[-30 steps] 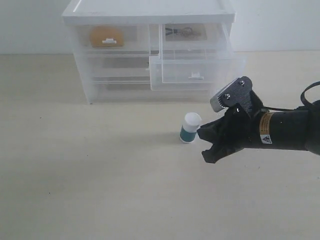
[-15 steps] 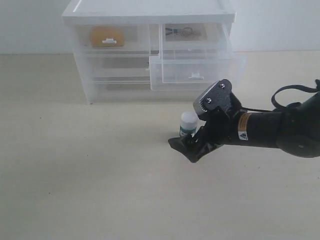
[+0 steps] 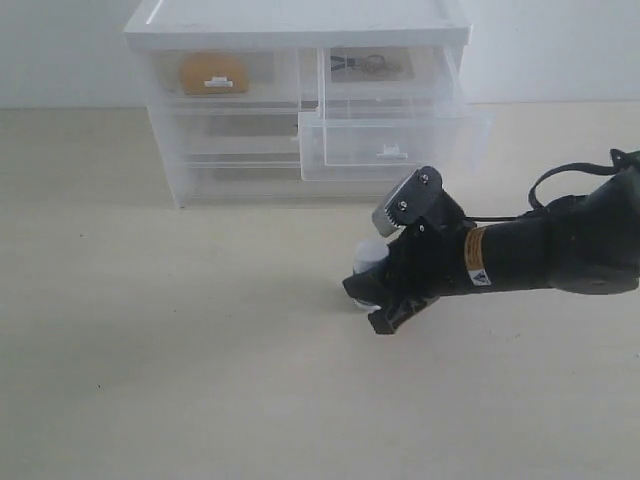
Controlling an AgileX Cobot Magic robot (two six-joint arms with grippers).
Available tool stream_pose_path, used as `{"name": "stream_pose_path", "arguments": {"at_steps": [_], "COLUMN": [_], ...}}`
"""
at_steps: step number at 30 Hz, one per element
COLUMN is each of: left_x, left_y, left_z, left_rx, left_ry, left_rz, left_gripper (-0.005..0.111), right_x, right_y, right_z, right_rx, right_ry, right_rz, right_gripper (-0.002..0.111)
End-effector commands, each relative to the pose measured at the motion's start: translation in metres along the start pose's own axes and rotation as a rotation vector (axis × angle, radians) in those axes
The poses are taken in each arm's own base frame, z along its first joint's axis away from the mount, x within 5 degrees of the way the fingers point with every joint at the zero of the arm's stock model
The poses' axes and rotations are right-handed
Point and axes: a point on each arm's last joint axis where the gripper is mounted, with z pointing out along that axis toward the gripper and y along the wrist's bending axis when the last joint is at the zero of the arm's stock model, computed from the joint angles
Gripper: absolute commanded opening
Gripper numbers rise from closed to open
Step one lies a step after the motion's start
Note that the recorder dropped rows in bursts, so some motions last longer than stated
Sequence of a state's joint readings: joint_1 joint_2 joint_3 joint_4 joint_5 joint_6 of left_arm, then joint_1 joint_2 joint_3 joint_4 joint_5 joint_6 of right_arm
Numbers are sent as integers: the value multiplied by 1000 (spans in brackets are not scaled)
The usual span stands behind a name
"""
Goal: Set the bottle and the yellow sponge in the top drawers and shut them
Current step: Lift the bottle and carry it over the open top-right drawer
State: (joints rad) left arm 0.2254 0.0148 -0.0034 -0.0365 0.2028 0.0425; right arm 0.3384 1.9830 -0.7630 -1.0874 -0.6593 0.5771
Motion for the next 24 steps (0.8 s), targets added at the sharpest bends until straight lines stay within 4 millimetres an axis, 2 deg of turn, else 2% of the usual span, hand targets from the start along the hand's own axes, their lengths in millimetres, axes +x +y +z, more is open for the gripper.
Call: {"name": "stream_pose_path", "arguments": {"at_steps": [1,4,8,12,14,17,19,24], "left_x": [1,1,1,1,1,1,1,1], "left_y": [0,0,0,0,0,0,0,0], "left_z": [1,1,1,1,1,1,1,1], "left_rx": [4,4,4,4,4,4,4,4], "left_ry": [6,6,6,6,6,6,6,6], "left_rz": [-16,-16,-16,-16,-16,-16,-16,-16], "left_gripper": [4,4,4,4,4,4,4,4], "right_x": [-19,-40,-86,-127,-143,-161,-171,-177], "right_y": [26,53,83,88,87,80,67,46], "right_z": [-33,-64,-109,-150,-161,-162,-155,-124], "right_rx": [-86,-105,19,336,426,511,593,643], "right_ry": [23,-15,-139,-195,-212,-192,-126,16], "right_rz": [-53,-159,-328,-443,-503,-623,-677,-801], "right_gripper": [3,3,3,3,3,3,3,3]}}
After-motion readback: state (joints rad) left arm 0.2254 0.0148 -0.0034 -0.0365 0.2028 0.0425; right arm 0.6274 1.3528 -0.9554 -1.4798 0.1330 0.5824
